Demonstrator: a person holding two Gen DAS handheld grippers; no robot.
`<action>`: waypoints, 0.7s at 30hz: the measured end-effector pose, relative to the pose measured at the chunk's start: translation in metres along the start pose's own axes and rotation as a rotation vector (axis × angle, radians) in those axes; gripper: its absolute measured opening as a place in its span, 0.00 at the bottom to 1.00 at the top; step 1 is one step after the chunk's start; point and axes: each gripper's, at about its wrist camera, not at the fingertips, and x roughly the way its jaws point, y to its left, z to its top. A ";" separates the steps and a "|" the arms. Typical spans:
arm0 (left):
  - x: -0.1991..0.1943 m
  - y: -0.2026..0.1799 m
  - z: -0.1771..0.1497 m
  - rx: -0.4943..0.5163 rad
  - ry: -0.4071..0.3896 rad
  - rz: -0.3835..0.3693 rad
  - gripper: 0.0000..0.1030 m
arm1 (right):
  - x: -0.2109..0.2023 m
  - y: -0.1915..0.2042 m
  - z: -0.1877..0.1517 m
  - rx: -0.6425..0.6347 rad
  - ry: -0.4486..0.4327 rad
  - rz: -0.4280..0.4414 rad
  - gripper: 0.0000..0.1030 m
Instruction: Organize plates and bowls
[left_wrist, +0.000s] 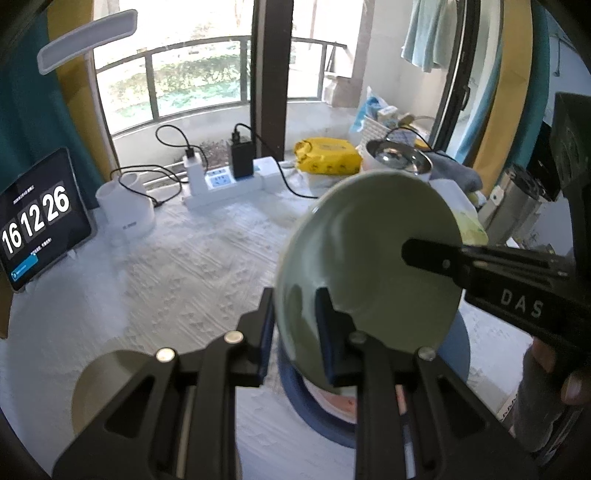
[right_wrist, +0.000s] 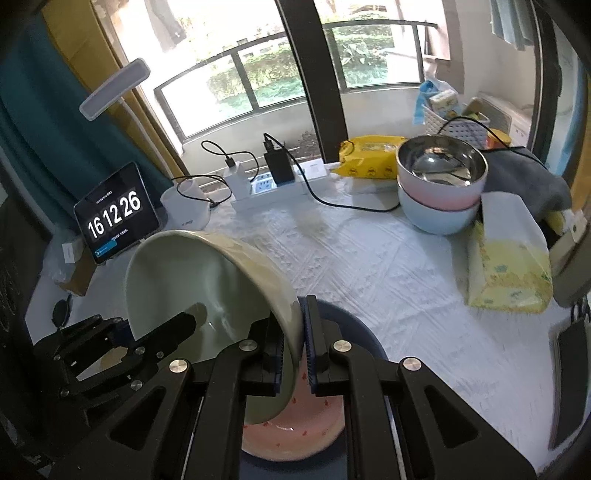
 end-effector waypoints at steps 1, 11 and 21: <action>0.000 -0.002 -0.001 0.004 0.004 -0.002 0.21 | -0.001 -0.002 -0.002 0.004 0.002 -0.002 0.11; 0.002 -0.017 -0.016 0.020 0.028 -0.013 0.21 | -0.004 -0.015 -0.020 0.027 0.019 -0.008 0.11; 0.006 -0.025 -0.028 0.030 0.056 -0.019 0.21 | -0.003 -0.022 -0.036 0.030 0.047 -0.021 0.11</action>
